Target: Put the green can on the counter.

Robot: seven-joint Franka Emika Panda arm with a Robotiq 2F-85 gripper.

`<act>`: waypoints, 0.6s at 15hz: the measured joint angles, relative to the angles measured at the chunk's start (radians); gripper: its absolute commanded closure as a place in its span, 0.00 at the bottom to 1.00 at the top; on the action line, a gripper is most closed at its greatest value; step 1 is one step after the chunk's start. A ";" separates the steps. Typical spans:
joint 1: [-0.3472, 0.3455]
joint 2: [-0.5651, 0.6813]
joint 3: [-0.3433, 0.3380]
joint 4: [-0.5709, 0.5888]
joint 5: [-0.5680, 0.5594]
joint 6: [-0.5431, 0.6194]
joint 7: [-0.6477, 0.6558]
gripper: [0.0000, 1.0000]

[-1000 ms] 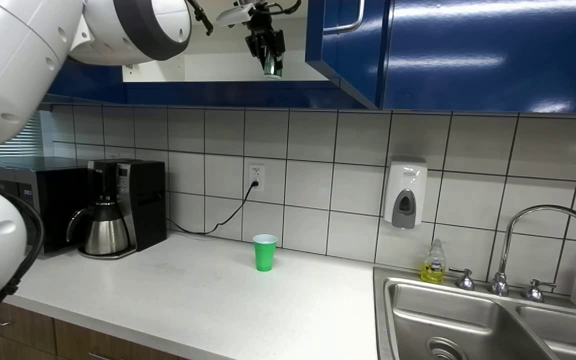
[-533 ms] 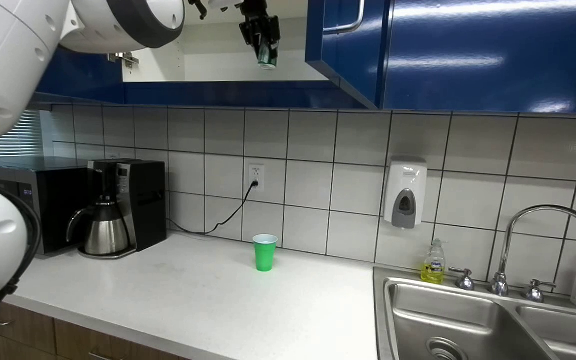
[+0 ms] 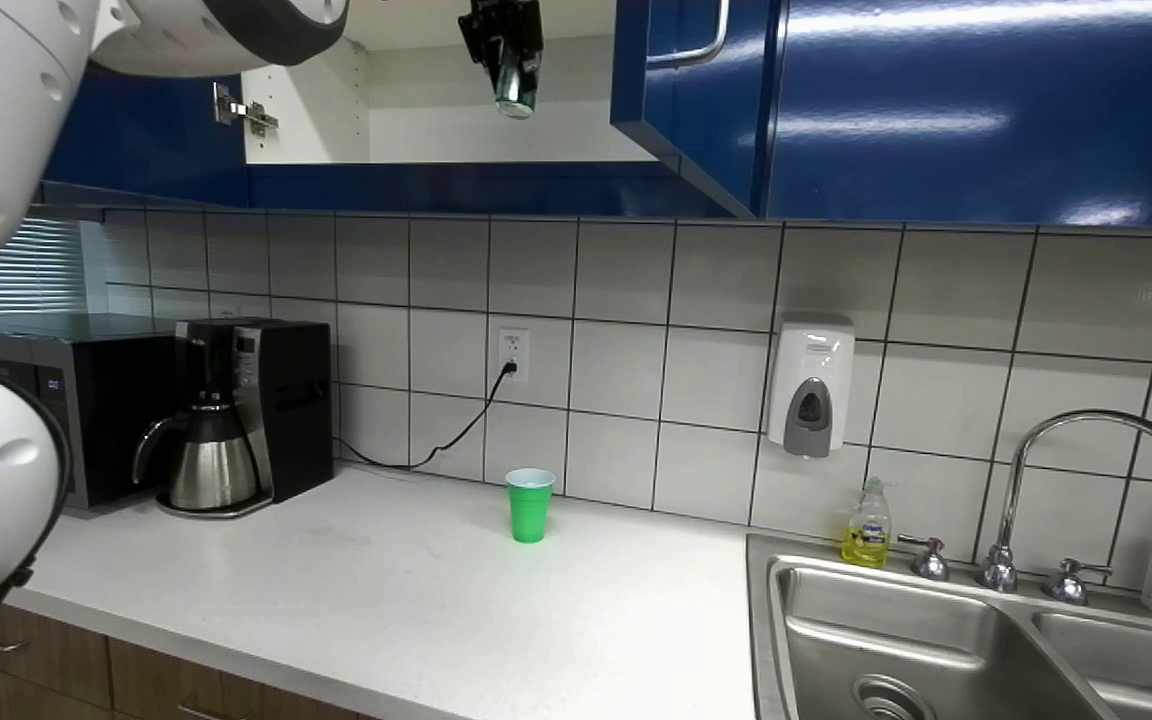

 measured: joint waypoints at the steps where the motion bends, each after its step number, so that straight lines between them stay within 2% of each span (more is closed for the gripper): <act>1: 0.004 -0.008 0.000 -0.002 0.000 -0.009 0.000 0.61; 5: 0.029 -0.050 0.000 -0.030 0.000 -0.042 -0.003 0.61; 9: 0.058 -0.104 0.001 -0.120 0.000 -0.047 -0.003 0.61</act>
